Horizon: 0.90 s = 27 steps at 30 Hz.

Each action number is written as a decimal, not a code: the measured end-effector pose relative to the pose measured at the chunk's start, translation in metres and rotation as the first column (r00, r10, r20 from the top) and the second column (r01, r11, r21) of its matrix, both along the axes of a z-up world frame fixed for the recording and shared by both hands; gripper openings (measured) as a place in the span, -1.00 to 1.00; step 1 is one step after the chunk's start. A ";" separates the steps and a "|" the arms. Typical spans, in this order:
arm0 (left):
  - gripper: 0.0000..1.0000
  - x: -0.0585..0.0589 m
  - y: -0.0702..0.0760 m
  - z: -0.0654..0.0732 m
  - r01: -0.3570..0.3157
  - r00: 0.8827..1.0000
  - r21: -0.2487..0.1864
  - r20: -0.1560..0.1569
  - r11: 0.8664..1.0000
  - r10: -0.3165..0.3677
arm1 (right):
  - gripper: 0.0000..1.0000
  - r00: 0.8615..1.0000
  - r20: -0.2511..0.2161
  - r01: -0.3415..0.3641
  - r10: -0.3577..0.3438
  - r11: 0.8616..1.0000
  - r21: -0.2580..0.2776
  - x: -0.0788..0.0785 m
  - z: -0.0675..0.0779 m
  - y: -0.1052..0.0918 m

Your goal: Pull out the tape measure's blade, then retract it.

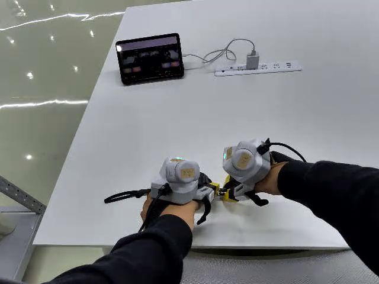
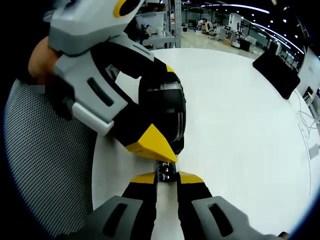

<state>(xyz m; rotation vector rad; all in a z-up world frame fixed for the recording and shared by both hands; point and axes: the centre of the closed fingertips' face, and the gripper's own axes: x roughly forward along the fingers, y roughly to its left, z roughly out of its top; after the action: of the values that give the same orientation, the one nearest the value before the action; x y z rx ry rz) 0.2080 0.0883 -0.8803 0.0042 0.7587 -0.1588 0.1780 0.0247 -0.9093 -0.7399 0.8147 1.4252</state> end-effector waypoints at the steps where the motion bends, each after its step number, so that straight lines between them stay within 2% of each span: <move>1: 0.27 0.000 0.000 0.000 -0.003 1.000 -0.003 0.000 1.000 0.003 | -0.79 1.000 -0.010 0.025 -0.024 1.000 0.007 0.001 0.000 0.002; 2: 0.27 0.000 0.000 0.000 -0.004 1.000 -0.003 0.001 1.000 0.004 | -0.79 0.998 -0.020 0.052 -0.051 0.999 0.014 0.000 0.000 0.003; 4: 0.27 0.000 0.000 0.000 -0.004 1.000 -0.005 0.002 1.000 0.004 | -0.79 0.999 -0.002 0.040 -0.040 0.999 0.025 0.000 0.000 0.003; 12: 0.27 0.000 0.000 0.001 -0.009 1.000 -0.012 0.002 1.000 0.009 | -0.79 0.999 0.003 0.034 -0.034 0.999 0.034 0.001 0.001 0.006; 18: 0.27 0.001 0.001 0.001 -0.010 1.000 -0.020 0.003 1.000 0.010 | -0.79 0.999 0.001 0.034 -0.034 0.998 0.044 0.002 0.001 0.006; 22: 0.27 0.001 0.002 0.002 -0.007 1.000 -0.044 0.004 0.999 0.007 | -0.79 0.999 -0.016 0.049 -0.048 0.997 0.065 0.002 0.002 0.008; 27: 0.27 0.001 0.001 0.001 -0.006 1.000 -0.045 0.003 0.999 0.006 | -0.79 0.999 -0.010 0.041 -0.040 0.997 0.070 0.003 0.002 0.010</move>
<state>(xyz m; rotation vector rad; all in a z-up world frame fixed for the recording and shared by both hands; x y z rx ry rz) 0.2090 0.0896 -0.8790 -0.0408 0.7518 -0.1700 0.1811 0.0350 -0.9077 -0.6601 0.7780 1.4142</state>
